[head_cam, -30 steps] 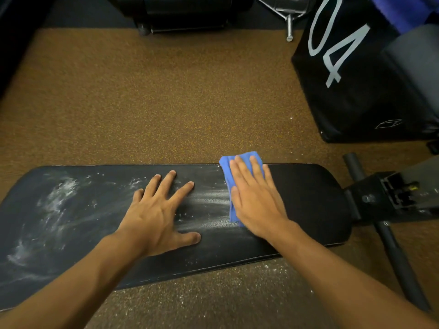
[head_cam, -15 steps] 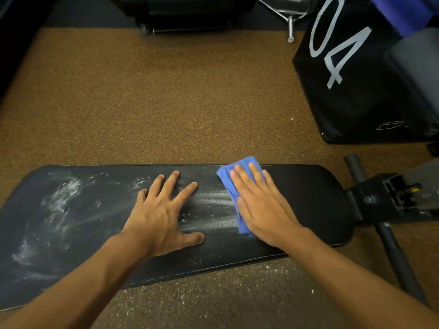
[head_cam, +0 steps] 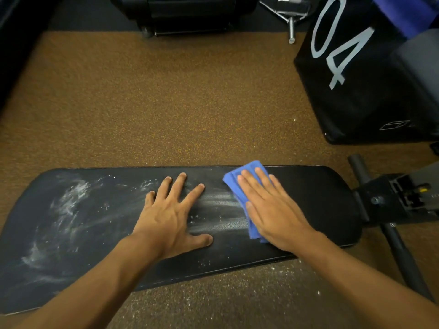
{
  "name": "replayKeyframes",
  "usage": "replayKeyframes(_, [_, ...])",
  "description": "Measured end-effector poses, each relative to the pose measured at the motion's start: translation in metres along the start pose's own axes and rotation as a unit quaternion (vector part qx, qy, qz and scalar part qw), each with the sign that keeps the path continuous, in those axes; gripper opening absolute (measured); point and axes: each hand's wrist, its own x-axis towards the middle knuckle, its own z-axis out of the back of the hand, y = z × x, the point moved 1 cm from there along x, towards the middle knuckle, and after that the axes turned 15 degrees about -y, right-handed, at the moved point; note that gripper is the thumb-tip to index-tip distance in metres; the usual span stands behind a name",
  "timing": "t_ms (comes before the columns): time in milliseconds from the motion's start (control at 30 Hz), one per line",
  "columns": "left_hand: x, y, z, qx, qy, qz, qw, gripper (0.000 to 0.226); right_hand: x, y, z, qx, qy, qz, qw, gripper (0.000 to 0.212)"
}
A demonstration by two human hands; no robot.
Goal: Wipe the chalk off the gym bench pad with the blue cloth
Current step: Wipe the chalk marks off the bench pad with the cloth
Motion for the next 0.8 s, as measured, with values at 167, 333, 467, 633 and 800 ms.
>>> replayKeyframes(167, [0.001, -0.001, 0.0, -0.008, -0.002, -0.001, 1.0, 0.117, 0.038, -0.003, -0.013, -0.022, -0.026, -0.134, 0.99, 0.068])
replayKeyframes(333, [0.0, 0.0, -0.003, 0.001, -0.004, 0.001, 1.0, 0.118, 0.04, 0.031, -0.013, -0.004, -0.018, -0.035, 0.999, 0.062])
replayKeyframes(467, [0.0, 0.001, -0.003, -0.011, -0.011, 0.0, 1.0, 0.118, 0.004, -0.004, 0.002, 0.0, 0.006, -0.01, 1.0, 0.062])
replayKeyframes(633, [0.0, 0.0, -0.003, -0.009, -0.012, -0.002, 1.0, 0.118, 0.057, 0.01, -0.015, -0.01, -0.024, -0.147, 0.989, 0.073])
replayKeyframes(800, [0.0, -0.001, -0.003, 0.005, -0.008, 0.0, 1.0, 0.118, 0.036, 0.038, -0.013, 0.005, -0.008, -0.008, 1.0, 0.062])
